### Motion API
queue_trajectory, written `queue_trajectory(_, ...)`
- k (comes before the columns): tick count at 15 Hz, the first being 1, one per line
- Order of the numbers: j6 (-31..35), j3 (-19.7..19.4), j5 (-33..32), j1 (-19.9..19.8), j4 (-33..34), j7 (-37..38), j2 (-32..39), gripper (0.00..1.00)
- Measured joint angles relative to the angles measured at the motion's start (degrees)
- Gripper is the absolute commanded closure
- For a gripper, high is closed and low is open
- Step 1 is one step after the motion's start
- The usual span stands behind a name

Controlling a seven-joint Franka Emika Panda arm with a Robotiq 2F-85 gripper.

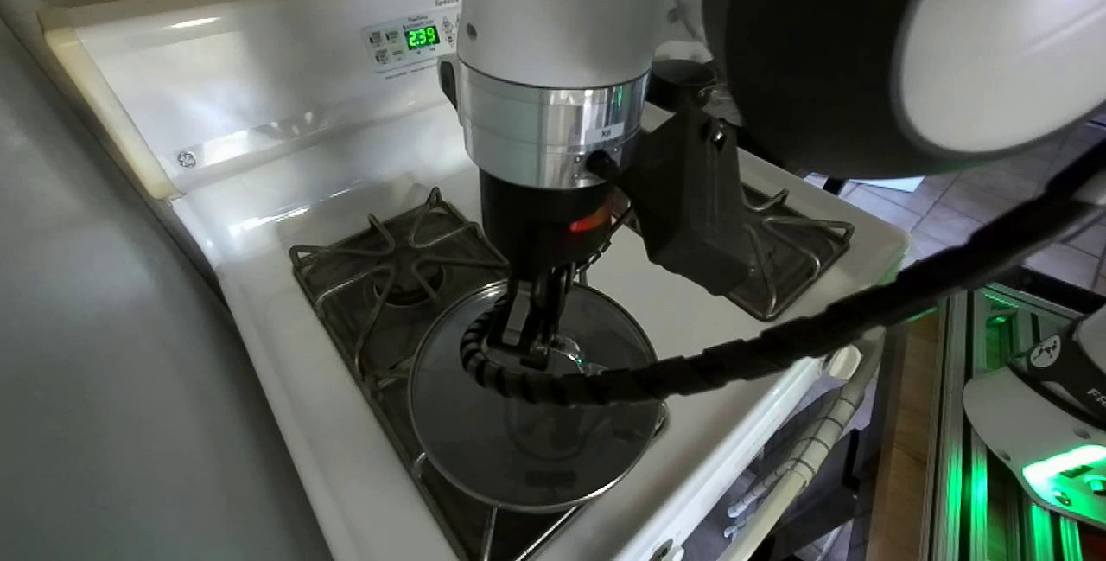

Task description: Put the lid on the pan

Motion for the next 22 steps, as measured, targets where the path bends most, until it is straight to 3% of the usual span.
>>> queue_trajectory(4,0.00,0.00,0.00,0.00,0.00,0.00,0.20,0.97)
queue_trajectory(5,0.00,0.00,0.01,0.00,0.00,0.00,0.21,0.90)
queue_trajectory(6,0.00,0.00,0.02,0.00,0.01,0.00,0.21,0.97)
queue_trajectory(13,0.00,0.00,0.08,0.00,0.01,0.00,0.21,0.97)
queue_trajectory(14,0.00,0.00,0.10,0.00,0.01,0.00,0.21,0.90)
queue_trajectory(15,0.00,0.00,0.11,0.00,0.02,0.00,0.22,0.64)
queue_trajectory(17,0.00,0.00,0.14,0.00,0.02,0.00,0.22,0.60)
queue_trajectory(22,0.00,0.00,0.27,0.00,0.70,-0.05,-0.58,0.19)
